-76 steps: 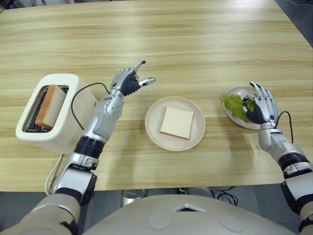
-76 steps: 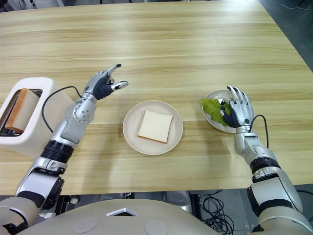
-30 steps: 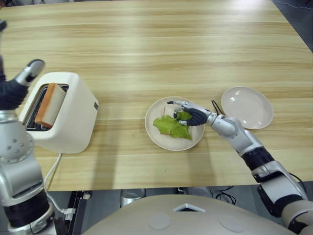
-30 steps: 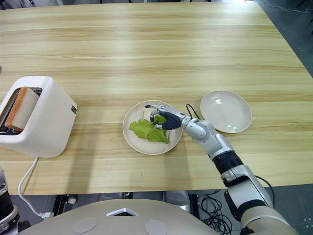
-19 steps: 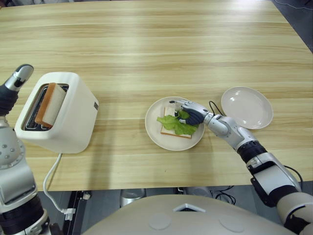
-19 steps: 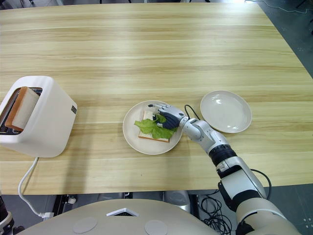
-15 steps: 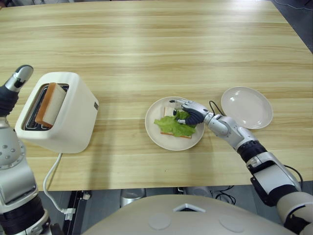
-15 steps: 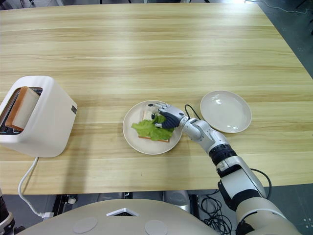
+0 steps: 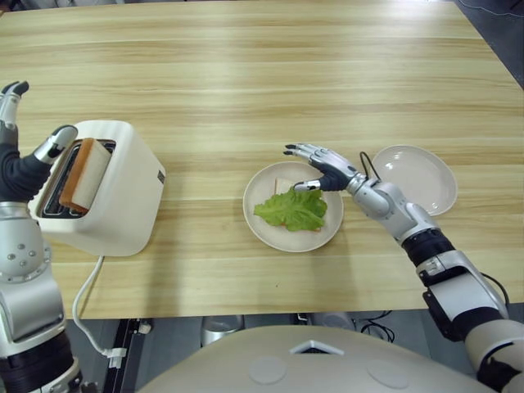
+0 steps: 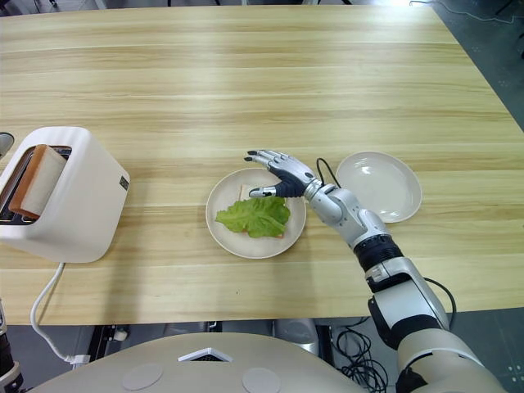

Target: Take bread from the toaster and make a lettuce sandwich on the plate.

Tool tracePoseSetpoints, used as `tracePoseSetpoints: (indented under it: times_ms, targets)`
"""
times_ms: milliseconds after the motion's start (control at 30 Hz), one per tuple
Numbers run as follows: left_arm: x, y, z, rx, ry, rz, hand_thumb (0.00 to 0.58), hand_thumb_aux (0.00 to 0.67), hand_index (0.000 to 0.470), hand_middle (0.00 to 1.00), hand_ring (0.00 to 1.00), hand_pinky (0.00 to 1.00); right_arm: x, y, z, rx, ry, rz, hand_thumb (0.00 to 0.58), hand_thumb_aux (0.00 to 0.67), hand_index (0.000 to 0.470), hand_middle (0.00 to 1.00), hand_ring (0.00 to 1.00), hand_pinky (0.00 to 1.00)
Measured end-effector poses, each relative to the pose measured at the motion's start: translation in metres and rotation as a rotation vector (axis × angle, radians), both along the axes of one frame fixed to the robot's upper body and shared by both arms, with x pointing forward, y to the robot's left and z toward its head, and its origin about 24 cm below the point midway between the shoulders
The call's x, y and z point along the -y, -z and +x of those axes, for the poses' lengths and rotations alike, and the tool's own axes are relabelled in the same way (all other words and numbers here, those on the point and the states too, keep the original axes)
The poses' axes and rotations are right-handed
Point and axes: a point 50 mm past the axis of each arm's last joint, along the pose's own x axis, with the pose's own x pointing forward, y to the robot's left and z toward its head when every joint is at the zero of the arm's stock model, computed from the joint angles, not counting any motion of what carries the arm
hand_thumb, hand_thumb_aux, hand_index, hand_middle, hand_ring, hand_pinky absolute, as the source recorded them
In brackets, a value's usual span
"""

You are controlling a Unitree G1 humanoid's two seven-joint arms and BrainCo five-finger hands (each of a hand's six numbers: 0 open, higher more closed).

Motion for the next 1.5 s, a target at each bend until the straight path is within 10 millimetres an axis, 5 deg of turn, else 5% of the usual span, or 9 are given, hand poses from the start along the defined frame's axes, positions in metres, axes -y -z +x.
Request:
tracePoseSetpoints:
  times_ms: [300, 633, 667, 700, 733, 1067, 1400, 1467, 1500]
  targets:
    - [-0.019, 0.044, -0.015, -0.314, -0.121, 0.033, 0.000, 0.000, 0.000, 0.00, 0.00, 0.00, 0.015, -0.021, 0.011, 0.079, 0.079, 0.068, 0.000, 0.000, 0.000, 0.00, 0.00, 0.00]
    - [-0.014, 0.055, -0.013, -0.474, -0.082, 0.084, 0.036, 0.021, 0.014, 0.00, 0.00, 0.00, 0.016, -0.024, 0.011, 0.101, 0.097, 0.094, 0.000, 0.000, 0.000, 0.00, 0.00, 0.00]
    - [-0.013, 0.056, -0.013, -0.477, -0.081, 0.088, 0.438, 0.339, 0.233, 0.00, 0.00, 0.00, 0.016, -0.024, 0.011, 0.102, 0.097, 0.097, 0.000, 0.000, 0.000, 0.00, 0.00, 0.00]
    - [-0.013, 0.056, -0.012, -0.477, -0.082, 0.092, 0.556, 0.533, 0.366, 0.00, 0.00, 0.00, 0.016, -0.024, 0.011, 0.104, 0.098, 0.099, 0.000, 0.000, 0.000, 0.00, 0.00, 0.00]
    - [-0.013, 0.055, -0.012, -0.477, -0.083, 0.095, 0.580, 0.670, 0.460, 0.00, 0.00, 0.00, 0.016, -0.024, 0.011, 0.105, 0.098, 0.100, 0.000, 0.000, 0.000, 0.00, 0.00, 0.00]
    - [-0.006, 0.042, -0.003, -0.385, -0.064, 0.107, 0.580, 0.670, 0.460, 0.00, 0.00, 0.00, 0.020, -0.023, 0.011, 0.104, 0.117, 0.111, 0.000, 0.000, 0.000, 0.00, 0.00, 0.00]
    - [-0.001, -0.001, 0.005, -0.087, -0.085, 0.155, 0.580, 0.670, 0.460, 0.00, 0.00, 0.00, 0.018, -0.017, 0.010, 0.082, 0.123, 0.115, 0.000, 0.000, 0.000, 0.00, 0.00, 0.00]
    - [0.003, -0.015, 0.006, 0.011, -0.075, 0.169, 0.580, 0.670, 0.460, 0.82, 0.82, 0.82, 0.018, -0.016, 0.009, 0.080, 0.124, 0.116, 0.000, 0.000, 0.000, 0.00, 0.00, 0.00]
    - [0.007, -0.022, 0.006, 0.059, -0.057, 0.168, 0.580, 0.670, 0.460, 1.00, 1.00, 1.00, 0.018, -0.016, 0.009, 0.080, 0.128, 0.119, 0.000, 0.000, 0.000, 0.00, 0.00, 0.00]
